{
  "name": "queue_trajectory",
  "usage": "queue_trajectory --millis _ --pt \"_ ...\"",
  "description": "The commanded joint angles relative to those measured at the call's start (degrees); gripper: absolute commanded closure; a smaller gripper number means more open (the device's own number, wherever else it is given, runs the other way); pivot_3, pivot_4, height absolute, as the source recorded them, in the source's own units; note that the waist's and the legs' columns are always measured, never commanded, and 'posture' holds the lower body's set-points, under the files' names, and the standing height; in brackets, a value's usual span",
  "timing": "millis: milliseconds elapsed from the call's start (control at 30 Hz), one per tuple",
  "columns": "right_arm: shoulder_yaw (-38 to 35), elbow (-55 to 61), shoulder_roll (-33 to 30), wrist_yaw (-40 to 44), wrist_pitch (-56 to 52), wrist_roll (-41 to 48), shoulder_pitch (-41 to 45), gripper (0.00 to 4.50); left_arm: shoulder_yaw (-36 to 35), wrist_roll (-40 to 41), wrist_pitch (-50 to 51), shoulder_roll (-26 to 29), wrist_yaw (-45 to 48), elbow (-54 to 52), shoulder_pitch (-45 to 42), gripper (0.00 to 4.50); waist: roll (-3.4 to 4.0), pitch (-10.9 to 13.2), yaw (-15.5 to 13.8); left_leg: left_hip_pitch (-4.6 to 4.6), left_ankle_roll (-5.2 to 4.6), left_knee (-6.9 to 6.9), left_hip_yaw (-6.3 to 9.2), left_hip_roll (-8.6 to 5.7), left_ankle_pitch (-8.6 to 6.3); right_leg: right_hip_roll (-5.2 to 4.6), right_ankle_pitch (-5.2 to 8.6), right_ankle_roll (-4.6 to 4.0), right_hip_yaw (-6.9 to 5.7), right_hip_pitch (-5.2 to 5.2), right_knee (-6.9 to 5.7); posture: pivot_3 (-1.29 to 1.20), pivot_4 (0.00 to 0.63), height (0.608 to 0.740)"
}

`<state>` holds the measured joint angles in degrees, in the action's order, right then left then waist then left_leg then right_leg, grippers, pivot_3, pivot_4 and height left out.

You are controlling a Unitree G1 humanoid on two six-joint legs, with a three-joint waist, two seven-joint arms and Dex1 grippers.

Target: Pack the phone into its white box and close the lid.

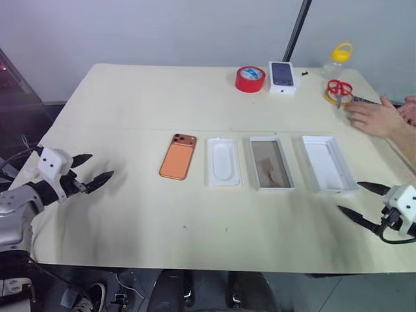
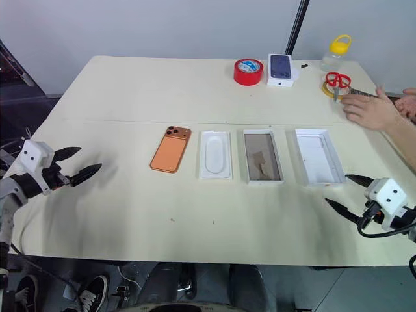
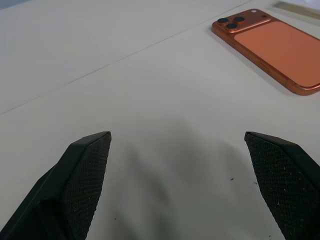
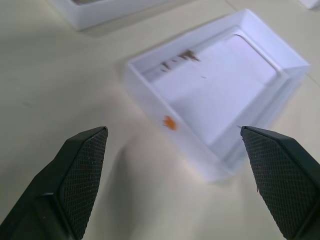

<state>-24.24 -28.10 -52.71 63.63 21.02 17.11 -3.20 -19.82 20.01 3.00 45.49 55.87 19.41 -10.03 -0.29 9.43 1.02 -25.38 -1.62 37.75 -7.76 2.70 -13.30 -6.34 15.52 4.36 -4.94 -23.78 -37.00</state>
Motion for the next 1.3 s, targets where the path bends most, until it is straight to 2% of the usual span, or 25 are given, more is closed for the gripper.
queue_trajectory --millis 33,667,800,933,1067,1133,1300 --pt "-1.6 -1.0 -1.4 0.2 1.8 0.6 1.0 0.05 -1.7 0.9 -1.7 0.1 -0.4 -0.9 -0.2 0.0 0.0 0.0 0.0 0.0 0.0 0.0 0.0 0.0 0.0 0.0 0.0 0.0 0.0 -0.01 0.0 0.0 0.15 0.723" --pt "-1.3 2.0 0.1 -2.1 1.8 1.0 -1.7 0.05 1.4 -0.2 -6.2 -1.6 1.5 0.1 -3.3 0.0 0.01 0.0 0.0 0.0 0.01 -0.04 -0.05 -0.01 0.01 -0.03 0.0 0.0 0.0 -0.01 0.0 0.0 0.15 0.723" --pt "-0.9 4.0 0.2 -2.6 0.9 1.2 -1.7 0.05 2.1 0.4 -3.5 -2.6 0.6 -1.8 -3.9 0.0 0.01 0.0 -0.1 0.0 0.01 -0.03 -0.05 -0.02 0.01 -0.03 0.0 0.0 0.0 0.0 0.0 0.0 0.15 0.723" --pt "-0.2 7.1 0.5 -2.5 -2.1 2.4 -0.7 0.05 4.4 3.3 9.9 -2.1 0.5 -5.6 -4.5 0.0 0.01 0.0 -0.1 0.0 0.0 -0.03 -0.05 -0.02 0.01 -0.03 0.0 0.0 0.0 0.01 -0.01 0.0 0.15 0.723" --pt "3.4 16.3 1.4 -3.3 -7.0 3.2 1.8 0.05 6.7 4.2 24.2 -5.3 -8.8 -13.8 -8.5 0.0 -0.01 0.0 -0.2 0.0 0.0 -0.01 -0.05 -0.02 0.02 -0.03 -0.01 0.01 0.0 0.06 -0.03 0.0 0.15 0.723" --pt "5.3 19.9 2.4 -4.3 -9.1 3.1 3.8 0.05 8.6 5.8 31.3 -5.6 -9.0 -16.2 -10.3 0.0 -0.01 0.0 -0.2 0.0 -0.01 0.02 -0.05 -0.02 0.03 -0.03 -0.01 0.02 -0.01 0.24 -0.07 0.0 0.15 0.723" --pt "14.6 25.7 6.1 -5.1 -11.1 -0.8 11.2 0.05 15.8 7.7 45.9 -11.1 -13.0 -19.9 -17.3 0.0 -0.03 0.0 -0.3 0.0 -0.13 0.09 -0.06 -0.03 0.13 0.04 -0.01 0.06 -0.05 0.32 -0.09 0.0 0.15 0.723"
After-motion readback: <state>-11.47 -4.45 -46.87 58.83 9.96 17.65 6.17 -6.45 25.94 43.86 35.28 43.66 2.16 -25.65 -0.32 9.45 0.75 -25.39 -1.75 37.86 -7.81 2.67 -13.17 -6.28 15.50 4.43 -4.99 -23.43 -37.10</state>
